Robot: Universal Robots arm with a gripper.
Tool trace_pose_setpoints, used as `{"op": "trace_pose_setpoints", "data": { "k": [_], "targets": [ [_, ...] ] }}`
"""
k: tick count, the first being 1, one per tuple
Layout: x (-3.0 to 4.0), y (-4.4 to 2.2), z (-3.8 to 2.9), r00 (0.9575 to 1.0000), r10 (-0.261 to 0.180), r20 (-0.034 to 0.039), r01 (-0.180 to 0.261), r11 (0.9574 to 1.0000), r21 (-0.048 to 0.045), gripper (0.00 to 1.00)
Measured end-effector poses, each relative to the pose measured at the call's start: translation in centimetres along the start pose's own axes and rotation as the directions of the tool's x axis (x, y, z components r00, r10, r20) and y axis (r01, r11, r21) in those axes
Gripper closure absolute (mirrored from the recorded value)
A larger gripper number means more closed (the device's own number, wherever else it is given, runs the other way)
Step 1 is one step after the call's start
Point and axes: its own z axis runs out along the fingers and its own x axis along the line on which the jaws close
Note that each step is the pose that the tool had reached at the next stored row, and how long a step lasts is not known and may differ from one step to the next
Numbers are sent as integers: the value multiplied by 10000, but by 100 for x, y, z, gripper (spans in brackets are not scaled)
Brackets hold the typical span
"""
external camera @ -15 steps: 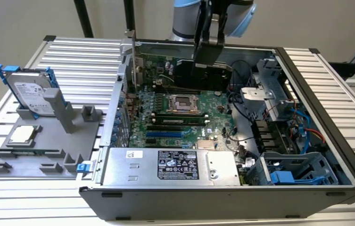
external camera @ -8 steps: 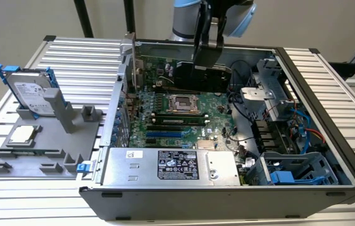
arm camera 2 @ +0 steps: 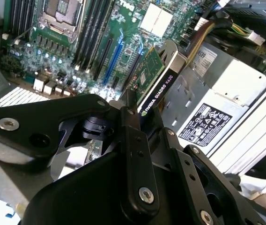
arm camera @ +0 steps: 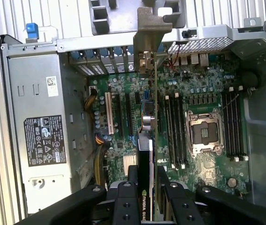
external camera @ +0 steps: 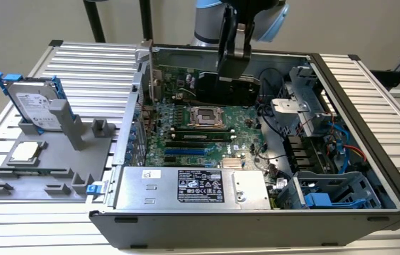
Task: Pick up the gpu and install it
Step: 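Insert the gpu into the slot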
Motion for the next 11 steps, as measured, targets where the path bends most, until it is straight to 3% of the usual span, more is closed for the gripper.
{"op": "trace_pose_setpoints", "data": {
  "k": [11],
  "targets": [
    [-21,-71,78,10000,0,-29,0,10000,4,100]
  ]
}}
